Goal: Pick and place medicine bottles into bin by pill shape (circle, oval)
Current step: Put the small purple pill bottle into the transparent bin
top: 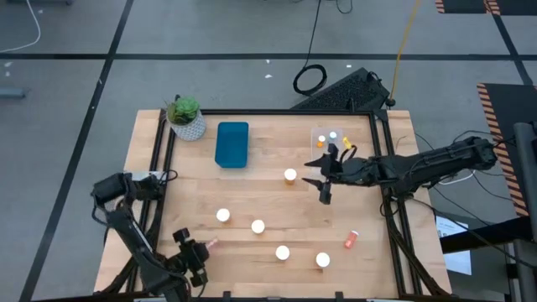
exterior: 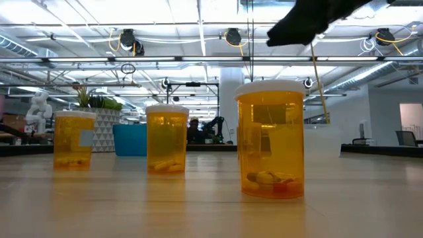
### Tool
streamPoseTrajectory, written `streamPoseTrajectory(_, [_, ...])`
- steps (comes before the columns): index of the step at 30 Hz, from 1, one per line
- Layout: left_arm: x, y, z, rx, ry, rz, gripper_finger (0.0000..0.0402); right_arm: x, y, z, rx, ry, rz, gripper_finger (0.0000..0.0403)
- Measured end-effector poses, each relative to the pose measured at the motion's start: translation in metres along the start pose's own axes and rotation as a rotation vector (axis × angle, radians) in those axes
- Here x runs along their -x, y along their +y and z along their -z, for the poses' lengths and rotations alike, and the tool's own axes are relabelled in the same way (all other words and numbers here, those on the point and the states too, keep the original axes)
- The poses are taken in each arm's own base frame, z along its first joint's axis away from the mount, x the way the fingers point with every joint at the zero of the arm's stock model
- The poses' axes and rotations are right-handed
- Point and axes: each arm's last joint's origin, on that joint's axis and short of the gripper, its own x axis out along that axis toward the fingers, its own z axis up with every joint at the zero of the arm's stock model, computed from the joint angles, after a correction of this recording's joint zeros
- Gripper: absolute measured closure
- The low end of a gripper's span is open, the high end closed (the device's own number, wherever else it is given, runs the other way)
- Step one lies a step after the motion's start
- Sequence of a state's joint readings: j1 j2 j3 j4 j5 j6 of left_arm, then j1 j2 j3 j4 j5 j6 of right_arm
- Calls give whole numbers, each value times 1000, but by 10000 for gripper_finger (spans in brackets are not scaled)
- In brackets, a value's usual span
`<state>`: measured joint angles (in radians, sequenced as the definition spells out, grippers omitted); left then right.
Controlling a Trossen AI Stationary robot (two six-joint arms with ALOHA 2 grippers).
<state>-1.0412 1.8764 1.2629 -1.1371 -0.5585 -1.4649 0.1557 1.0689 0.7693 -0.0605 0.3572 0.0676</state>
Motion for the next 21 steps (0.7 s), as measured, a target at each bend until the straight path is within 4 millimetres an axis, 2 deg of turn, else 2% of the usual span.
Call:
streamPoseTrajectory(6, [22,27,-34,-66,-13,71,274,-21,20,-2,126,-28,-60,186])
streamPoseTrajectory(12, [32,56,-71,-131,-54,113,274,-41,44,-17,249,-49,-96,186])
streamPoseTrajectory(21, [21,88,-127,-245,-134,139,275,-77,76,-33,329,-123,-122,186])
